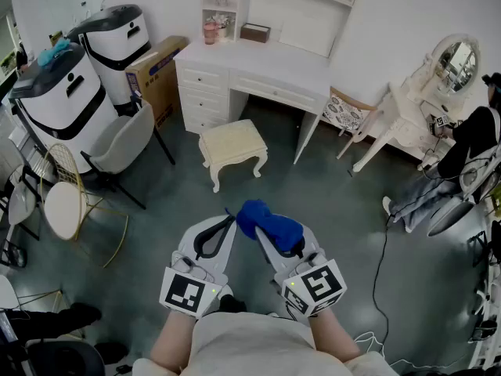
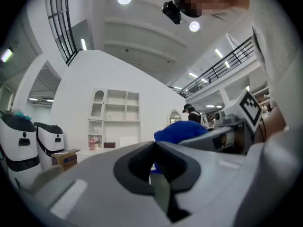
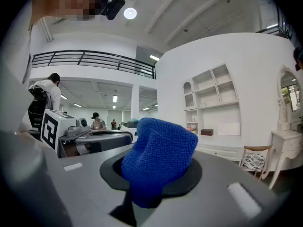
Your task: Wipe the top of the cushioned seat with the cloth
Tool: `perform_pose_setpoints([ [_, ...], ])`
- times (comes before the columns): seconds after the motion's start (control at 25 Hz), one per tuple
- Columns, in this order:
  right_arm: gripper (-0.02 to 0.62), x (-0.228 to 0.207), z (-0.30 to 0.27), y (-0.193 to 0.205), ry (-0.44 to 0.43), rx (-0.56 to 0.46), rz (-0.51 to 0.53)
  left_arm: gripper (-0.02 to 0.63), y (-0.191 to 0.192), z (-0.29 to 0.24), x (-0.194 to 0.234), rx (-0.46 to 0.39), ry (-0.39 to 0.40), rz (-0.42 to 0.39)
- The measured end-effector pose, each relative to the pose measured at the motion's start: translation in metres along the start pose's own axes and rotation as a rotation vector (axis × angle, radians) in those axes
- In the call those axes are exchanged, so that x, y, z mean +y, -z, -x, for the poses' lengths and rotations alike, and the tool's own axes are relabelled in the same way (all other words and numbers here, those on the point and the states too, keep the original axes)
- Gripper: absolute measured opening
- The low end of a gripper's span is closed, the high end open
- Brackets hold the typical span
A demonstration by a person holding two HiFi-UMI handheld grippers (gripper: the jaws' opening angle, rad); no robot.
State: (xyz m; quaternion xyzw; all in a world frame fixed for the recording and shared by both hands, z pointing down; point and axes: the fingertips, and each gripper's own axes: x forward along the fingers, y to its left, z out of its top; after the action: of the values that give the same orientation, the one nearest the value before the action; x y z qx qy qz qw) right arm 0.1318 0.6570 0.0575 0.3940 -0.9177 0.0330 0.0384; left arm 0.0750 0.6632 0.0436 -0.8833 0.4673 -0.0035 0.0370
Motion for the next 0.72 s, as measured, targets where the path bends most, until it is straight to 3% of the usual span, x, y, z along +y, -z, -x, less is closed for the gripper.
perform_pose_setpoints([
  [0.4,0.115,-0.013,0.005,0.000,0.000,0.002,-0.006,0.000,-0.001,-0.013,-0.008,0.007,-0.002,0.000],
  [0.72,0.115,-0.024,-0.021,0.009,0.006,0.018,-0.016,0.000,0.009,-0.030,0.015,0.020,0.007,0.011],
])
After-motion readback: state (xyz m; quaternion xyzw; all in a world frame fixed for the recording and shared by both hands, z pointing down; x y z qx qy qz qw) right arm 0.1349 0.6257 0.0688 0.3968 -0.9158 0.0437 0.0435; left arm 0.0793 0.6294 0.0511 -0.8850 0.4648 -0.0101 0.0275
